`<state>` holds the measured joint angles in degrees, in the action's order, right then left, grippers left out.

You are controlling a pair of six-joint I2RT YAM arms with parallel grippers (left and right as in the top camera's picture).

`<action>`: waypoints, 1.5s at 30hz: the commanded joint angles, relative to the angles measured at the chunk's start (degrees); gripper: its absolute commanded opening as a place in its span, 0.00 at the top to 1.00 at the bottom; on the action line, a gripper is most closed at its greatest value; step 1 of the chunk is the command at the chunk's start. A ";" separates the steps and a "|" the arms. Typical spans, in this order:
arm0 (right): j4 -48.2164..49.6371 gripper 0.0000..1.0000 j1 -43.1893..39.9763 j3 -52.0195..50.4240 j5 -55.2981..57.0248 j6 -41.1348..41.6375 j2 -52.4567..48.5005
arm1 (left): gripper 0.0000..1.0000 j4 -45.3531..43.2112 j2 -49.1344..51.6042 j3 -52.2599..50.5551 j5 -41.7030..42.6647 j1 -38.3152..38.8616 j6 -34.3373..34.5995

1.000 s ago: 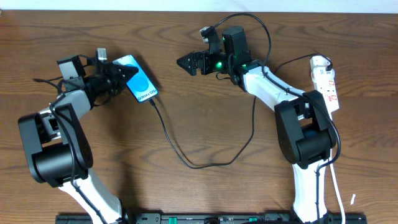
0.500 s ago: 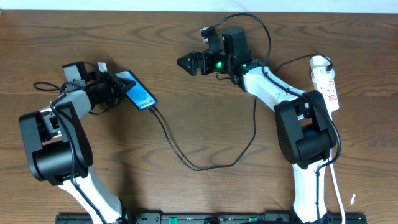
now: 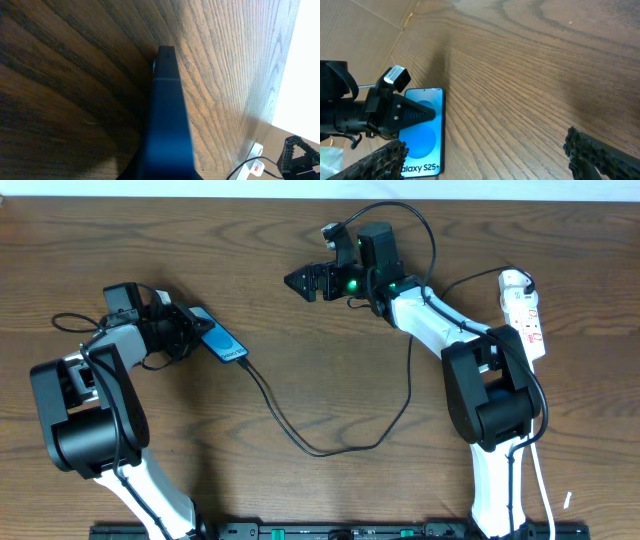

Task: Plug charger to phone and switch on socket
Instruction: 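Lower the phone with the left gripper and lay it on the table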

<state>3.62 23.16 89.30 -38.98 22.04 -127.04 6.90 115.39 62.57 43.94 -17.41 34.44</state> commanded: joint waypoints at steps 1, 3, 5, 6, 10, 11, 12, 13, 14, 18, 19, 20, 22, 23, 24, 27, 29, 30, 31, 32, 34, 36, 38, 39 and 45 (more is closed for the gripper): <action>-0.26 0.01 -0.28 0.90 0.04 -0.92 0.92 | 0.93 0.79 0.26 0.55 -3.30 0.13 -0.79; -0.26 0.01 -0.28 0.90 0.04 -0.92 0.92 | 0.93 0.79 0.26 0.55 -3.30 0.13 -0.79; -0.26 0.01 -0.28 0.90 0.02 -0.92 0.92 | 0.92 0.79 0.26 0.55 -3.30 0.13 -0.79; -0.26 0.01 -0.28 0.90 0.04 -0.92 0.92 | 0.91 0.79 0.26 0.55 -3.30 0.13 -0.79; -0.26 0.01 -0.24 0.90 0.04 -0.92 0.92 | 0.73 0.79 0.26 0.55 -3.30 0.13 -0.79; -0.26 0.01 -0.24 0.90 0.04 -0.92 0.92 | 0.70 0.79 0.26 0.55 -3.28 0.13 -0.79; -0.26 0.01 -0.24 0.90 0.04 -0.92 0.92 | 0.66 0.79 0.26 0.55 -3.28 0.13 -0.79; -0.26 0.01 -0.24 0.90 0.04 -0.92 0.92 | 0.61 0.79 0.26 0.55 -3.28 0.13 -0.79; -0.26 0.01 -0.24 0.90 0.04 -0.92 0.92 | 0.52 0.79 0.26 0.55 -3.26 0.13 -0.76; -0.26 0.01 -0.24 0.90 0.04 -0.92 0.92 | 0.37 0.79 0.24 0.55 -3.26 0.13 -0.76; -0.26 0.01 -0.24 0.90 0.04 -0.92 0.92 | 0.34 0.79 0.24 0.55 -3.26 0.13 -0.76; -0.26 0.01 -0.24 0.90 0.04 -0.92 0.92 | 0.32 0.81 0.24 0.55 -3.26 0.13 -0.76; -0.26 0.01 -0.24 0.90 0.04 -0.92 0.92 | 0.29 0.81 0.24 0.55 -3.26 0.13 -0.76; -0.26 0.01 -0.24 0.90 0.04 -0.92 0.92 | 0.27 0.81 0.24 0.55 -3.26 0.13 -0.76; -0.26 0.01 -0.24 0.90 0.02 -0.92 0.92 | 0.25 0.81 0.24 0.55 -3.26 0.13 -0.76; -0.26 0.01 -0.24 0.90 0.04 -0.92 0.92 | 0.23 1.05 0.24 0.57 -3.28 0.13 -0.74; -0.26 0.01 -0.24 0.90 0.02 -0.92 0.92 | 0.22 1.44 0.22 0.57 -3.28 0.13 -0.74; -0.26 0.01 -0.24 0.90 0.02 -0.92 0.92 | 0.22 1.70 0.22 0.57 -3.28 0.13 -0.74; -0.26 0.01 -0.24 0.90 0.02 -0.92 0.92 | 0.21 1.97 0.22 0.57 -3.28 0.13 -0.74; -0.26 0.01 -0.24 0.90 0.02 -0.90 0.92 | 0.21 2.12 0.22 0.57 -3.30 0.13 -0.74; -0.26 0.01 -0.24 0.90 0.02 -0.90 0.92 | 0.21 2.32 0.22 0.57 -3.30 0.13 -0.74; -0.26 0.01 -0.24 0.90 0.02 -0.90 0.92 | 0.21 2.34 0.22 0.57 -3.28 0.13 -0.74; -0.26 0.01 -0.24 0.90 0.02 -0.90 0.92 | 0.20 2.86 0.02 0.57 -3.32 0.13 -0.74; -0.26 0.01 -0.24 0.90 0.02 -0.90 0.92 | 0.20 3.17 -0.13 0.57 -3.45 0.13 -0.74; -0.26 0.01 -0.24 0.90 0.02 -0.90 0.92 | 0.14 5.31 -2.14 0.57 -6.71 0.13 -0.76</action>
<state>3.57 23.16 89.30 -38.94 22.04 -127.04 10.20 113.21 64.29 44.14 -17.08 34.26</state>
